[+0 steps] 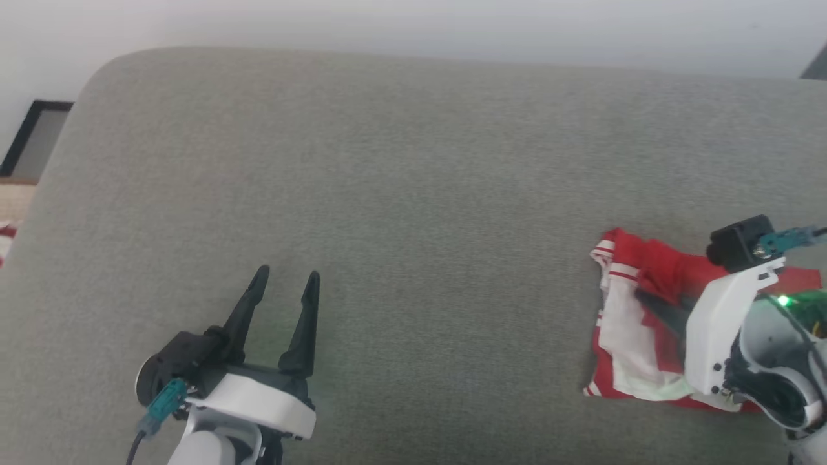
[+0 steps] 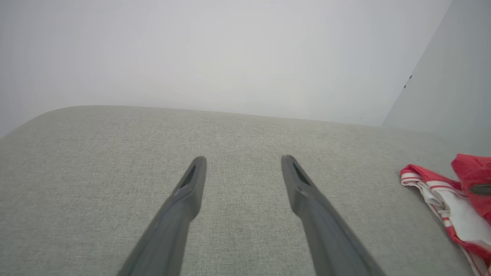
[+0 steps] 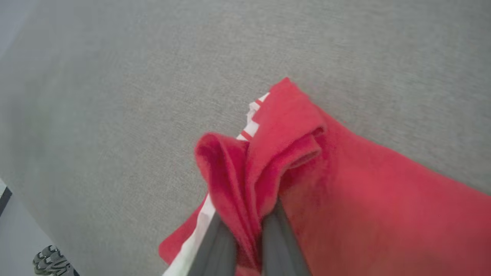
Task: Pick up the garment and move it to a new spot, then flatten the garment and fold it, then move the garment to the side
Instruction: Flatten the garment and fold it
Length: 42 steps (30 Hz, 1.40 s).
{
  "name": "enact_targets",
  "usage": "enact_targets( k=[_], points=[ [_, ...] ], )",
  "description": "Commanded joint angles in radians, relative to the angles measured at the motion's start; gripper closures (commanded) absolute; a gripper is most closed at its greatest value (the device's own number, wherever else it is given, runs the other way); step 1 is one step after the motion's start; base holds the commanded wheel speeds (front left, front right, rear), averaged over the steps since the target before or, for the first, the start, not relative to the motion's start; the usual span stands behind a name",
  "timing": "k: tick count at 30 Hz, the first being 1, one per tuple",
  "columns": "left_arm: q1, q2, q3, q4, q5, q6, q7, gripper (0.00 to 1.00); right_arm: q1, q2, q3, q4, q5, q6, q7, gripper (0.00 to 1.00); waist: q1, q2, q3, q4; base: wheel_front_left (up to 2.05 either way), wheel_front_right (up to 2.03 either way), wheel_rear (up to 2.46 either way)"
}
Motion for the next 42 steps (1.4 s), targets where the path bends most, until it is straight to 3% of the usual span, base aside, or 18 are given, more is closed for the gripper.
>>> enact_targets(
  k=[1,10,11,12,14,21,31,42],
  points=[
    [-0.017,-0.002,-0.002,-0.002,-0.005,-0.001,-0.005,0.0,-0.01,0.005,0.007,-0.004,-0.003,0.0,0.007,1.0,0.0,-0.0001,0.011,0.022,0.0,0.0,0.0],
    [-0.04,-0.007,-0.017,-0.004,-0.027,-0.001,-0.005,0.0,-0.017,0.017,0.046,0.042,-0.02,0.0,-0.009,1.0,0.0,-0.0001,0.017,0.041,0.0,0.0,0.0],
    [-0.04,-0.005,-0.021,-0.005,-0.03,-0.001,-0.005,0.0,-0.019,0.019,0.049,0.05,-0.024,0.0,-0.019,0.94,0.0,-0.0001,0.014,0.039,0.0,0.0,0.0],
    [-0.041,-0.002,-0.024,-0.005,-0.033,-0.001,-0.005,0.0,-0.022,0.019,0.052,0.059,-0.028,0.0,-0.029,0.69,0.0,-0.0001,0.012,0.037,0.0,0.0,0.0],
    [-0.038,0.004,-0.026,-0.004,-0.038,-0.001,-0.005,0.0,-0.027,0.023,0.058,0.069,-0.025,0.0,-0.054,0.0,0.0,-0.0001,0.004,0.029,0.0,0.0,0.0],
    [-0.017,0.025,-0.024,0.005,-0.053,-0.001,-0.005,0.0,-0.049,0.001,0.068,0.097,-0.001,0.0,-0.198,0.0,0.0,-0.0001,-0.032,-0.02,0.0,0.0,0.0],
    [0.008,0.051,-0.009,0.019,-0.047,-0.001,-0.005,0.0,-0.046,-0.037,0.061,0.236,0.016,0.0,-0.545,0.0,0.0,-0.0001,-0.1,-0.097,0.0,0.0,0.0],
    [0.098,0.058,0.039,0.021,-0.068,-0.001,-0.005,0.0,-0.018,-0.024,0.067,0.387,-0.023,0.0,-0.847,0.0,0.0,-0.0001,-0.179,-0.165,0.0,0.0,0.0]
  ],
)
